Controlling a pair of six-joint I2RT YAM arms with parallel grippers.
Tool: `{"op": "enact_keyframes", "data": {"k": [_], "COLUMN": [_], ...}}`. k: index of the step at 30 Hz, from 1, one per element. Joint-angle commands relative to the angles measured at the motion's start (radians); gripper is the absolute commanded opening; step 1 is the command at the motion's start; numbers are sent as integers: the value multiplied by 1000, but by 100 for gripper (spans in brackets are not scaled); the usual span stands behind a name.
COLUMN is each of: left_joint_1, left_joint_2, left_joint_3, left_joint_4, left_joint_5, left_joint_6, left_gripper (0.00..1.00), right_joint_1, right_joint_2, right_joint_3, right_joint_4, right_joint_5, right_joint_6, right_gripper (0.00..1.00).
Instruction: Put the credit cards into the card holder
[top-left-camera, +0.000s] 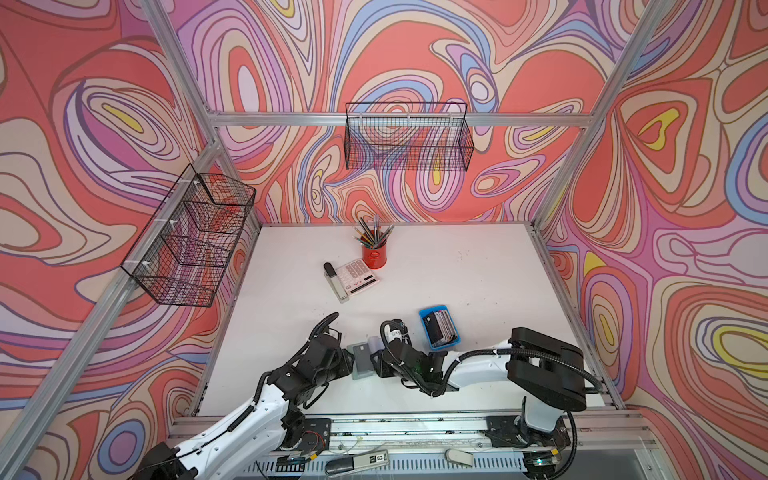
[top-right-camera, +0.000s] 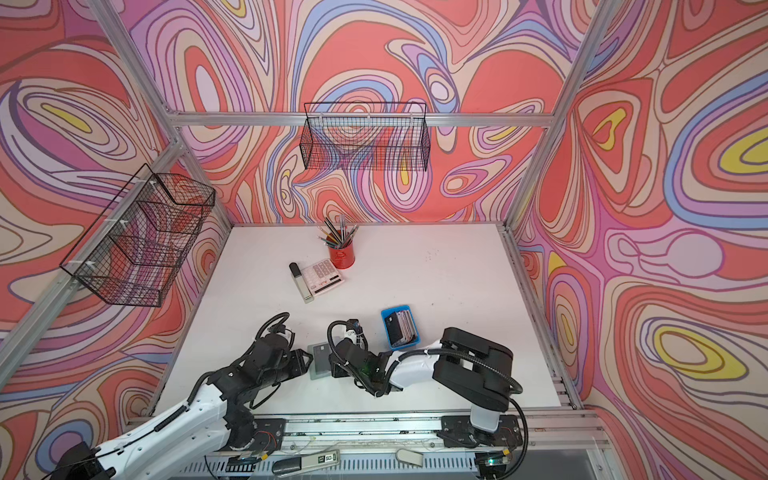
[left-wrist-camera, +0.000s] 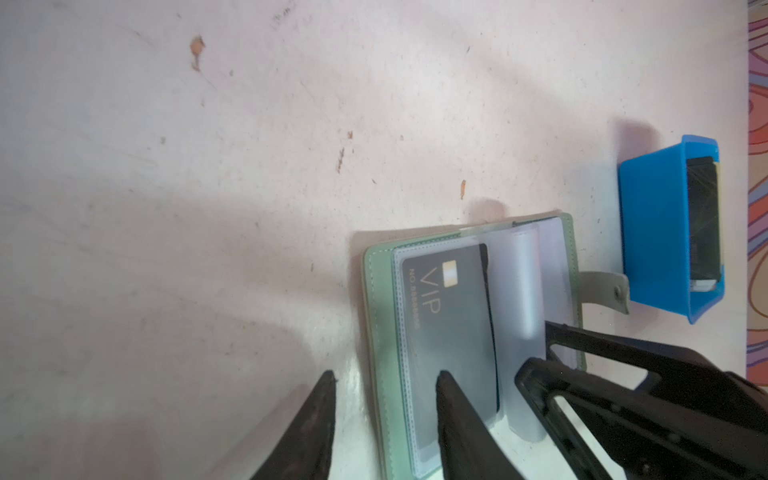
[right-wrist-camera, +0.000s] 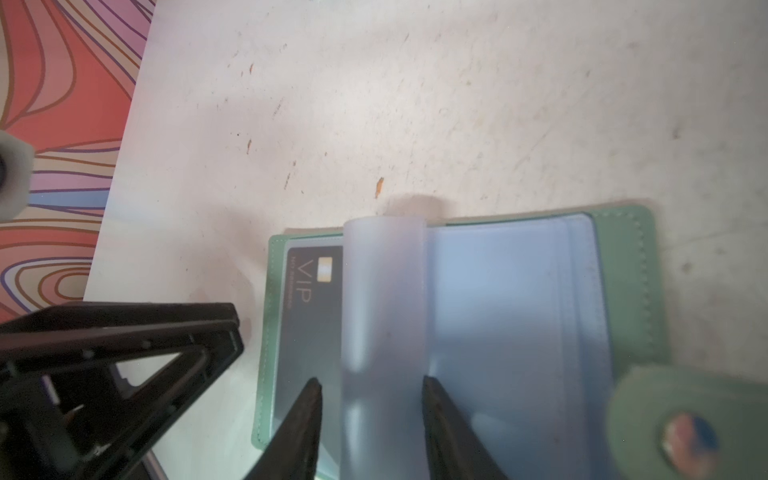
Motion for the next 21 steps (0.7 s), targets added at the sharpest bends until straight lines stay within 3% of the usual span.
{"op": "enact_keyframes", "data": {"k": [1, 5, 10, 21], "left_joint_1": [3, 4, 3, 3], "left_joint_2": [0, 41, 173, 296], "left_joint_3": [111, 176, 235, 214], "left_joint_4": [-85, -45, 56, 242], "left_joint_5": [-83, -55, 42, 100], "left_joint_6": [30, 46, 45, -39], "left_gripper": [42, 45, 38, 35], "right_joint_1": [11, 13, 24, 25], "right_joint_2": [25, 14, 9, 41], "right_joint_3": [4, -4, 2, 33], "right_joint_4": [6, 10, 24, 25], "right_joint_5": [-26, -25, -36, -59], "right_joint_6": [17, 17, 8, -1], "right_gripper": [39, 38, 38, 36]}}
